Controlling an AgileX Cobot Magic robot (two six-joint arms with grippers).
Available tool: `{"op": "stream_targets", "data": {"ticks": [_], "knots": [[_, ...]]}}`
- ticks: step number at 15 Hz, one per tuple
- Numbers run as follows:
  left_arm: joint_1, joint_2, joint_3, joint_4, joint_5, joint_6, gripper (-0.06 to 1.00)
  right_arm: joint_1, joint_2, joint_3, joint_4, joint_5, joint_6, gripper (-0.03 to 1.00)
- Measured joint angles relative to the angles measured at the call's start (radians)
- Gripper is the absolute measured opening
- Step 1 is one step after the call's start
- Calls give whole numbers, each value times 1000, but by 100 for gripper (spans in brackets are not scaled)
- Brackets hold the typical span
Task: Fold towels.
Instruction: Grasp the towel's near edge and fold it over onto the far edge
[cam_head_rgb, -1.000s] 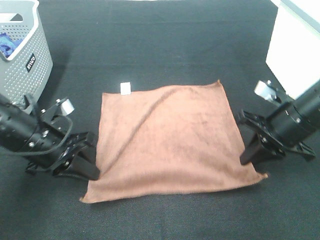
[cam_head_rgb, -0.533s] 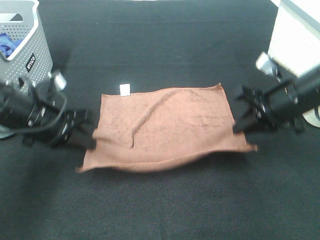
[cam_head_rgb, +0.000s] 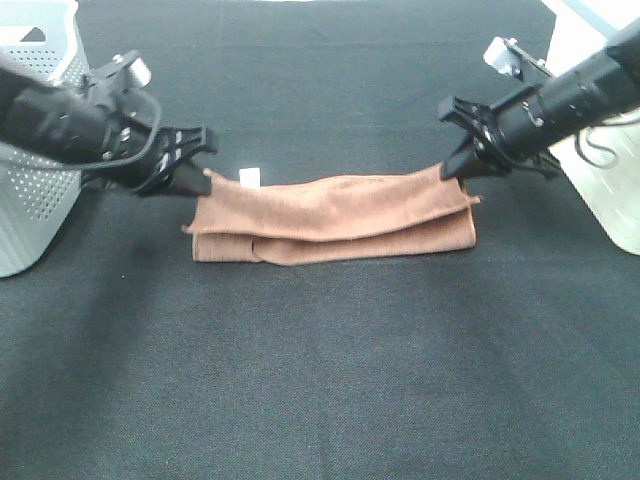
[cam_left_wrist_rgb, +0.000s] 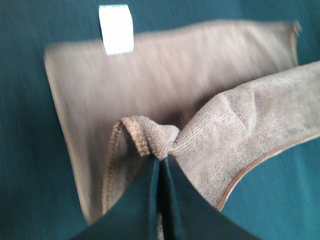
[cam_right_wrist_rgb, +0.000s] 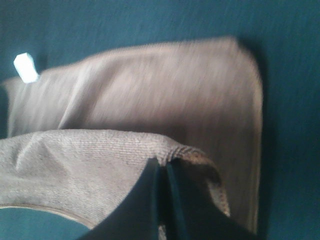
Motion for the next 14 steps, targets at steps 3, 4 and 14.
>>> {"op": "stream_targets", "data": {"ticks": [3,4,14], "knots": [[0,93,-111,1,-8,0,0,0,82,-112,-73,0,72,0],[0,121,-138,1,-9,0,0,0,108,-145,-100,0,100,0],[0,180,-171,0,-61,-3,36,0,162,-208,-156,25,168,64]]}}
